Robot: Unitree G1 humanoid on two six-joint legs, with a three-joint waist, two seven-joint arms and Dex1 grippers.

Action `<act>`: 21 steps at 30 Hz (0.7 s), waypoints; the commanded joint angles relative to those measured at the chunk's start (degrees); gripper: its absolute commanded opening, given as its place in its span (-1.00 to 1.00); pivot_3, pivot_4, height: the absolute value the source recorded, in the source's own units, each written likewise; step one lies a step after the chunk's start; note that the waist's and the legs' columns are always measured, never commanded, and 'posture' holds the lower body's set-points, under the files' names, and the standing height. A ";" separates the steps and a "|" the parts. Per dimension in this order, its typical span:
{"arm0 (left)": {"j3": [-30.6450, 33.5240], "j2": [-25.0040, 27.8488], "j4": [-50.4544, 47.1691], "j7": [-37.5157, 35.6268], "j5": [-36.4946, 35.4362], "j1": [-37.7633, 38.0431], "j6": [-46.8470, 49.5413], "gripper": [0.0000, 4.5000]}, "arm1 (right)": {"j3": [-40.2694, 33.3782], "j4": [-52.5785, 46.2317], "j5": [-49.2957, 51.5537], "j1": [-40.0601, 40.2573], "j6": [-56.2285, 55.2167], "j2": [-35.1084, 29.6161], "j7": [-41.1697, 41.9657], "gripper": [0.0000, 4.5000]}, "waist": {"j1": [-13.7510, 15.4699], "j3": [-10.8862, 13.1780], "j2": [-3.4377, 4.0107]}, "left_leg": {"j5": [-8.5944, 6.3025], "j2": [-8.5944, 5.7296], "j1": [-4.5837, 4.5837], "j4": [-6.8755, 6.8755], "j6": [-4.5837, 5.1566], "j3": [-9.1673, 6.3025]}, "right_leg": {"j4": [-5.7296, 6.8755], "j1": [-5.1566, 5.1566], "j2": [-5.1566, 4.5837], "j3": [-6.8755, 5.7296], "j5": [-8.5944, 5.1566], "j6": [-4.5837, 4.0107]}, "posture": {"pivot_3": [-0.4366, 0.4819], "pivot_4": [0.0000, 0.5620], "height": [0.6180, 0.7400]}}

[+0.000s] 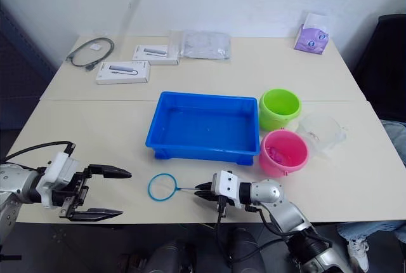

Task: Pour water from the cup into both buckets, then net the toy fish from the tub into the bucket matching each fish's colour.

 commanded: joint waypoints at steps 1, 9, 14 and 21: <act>0.99 0.52 0.33 1.86 0.62 -0.14 0.55 1.00 | -2.72 -5.00 3.73 0.48 1.50 -0.96 2.08 0.20 | -0.15 0.00 0.01 | 0.00 0.00 0.00 -0.01 0.00 0.00 | 0.01 0.00 0.00 0.00 0.00 0.00 | -0.05 -0.47 1.00; 2.80 -1.54 6.16 8.80 9.25 4.35 -8.30 1.00 | -16.06 -25.88 19.32 10.47 11.31 -12.01 6.04 0.99 | 0.05 0.03 0.05 | -0.02 0.01 -0.01 -0.13 -0.01 -0.02 | -0.01 -0.02 -0.02 -0.01 0.00 0.00 | -0.05 -0.47 1.00; 5.61 -3.38 10.33 13.09 11.51 5.96 -14.27 1.00 | -32.65 -31.31 24.49 20.66 10.44 -18.58 6.51 0.99 | 1.04 0.01 0.01 | -0.08 0.02 0.02 -0.14 0.02 -0.01 | -0.24 0.02 -0.05 -0.02 0.00 0.01 | -0.05 -0.47 1.00; 6.63 -5.37 15.95 18.58 13.11 3.40 -18.48 1.00 | -53.93 -24.22 23.64 29.93 4.22 -23.20 11.18 0.99 | 1.63 0.02 0.03 | -0.34 0.02 0.66 -0.34 0.09 0.04 | -0.42 0.65 -0.08 0.03 0.00 0.01 | -0.05 -0.47 1.00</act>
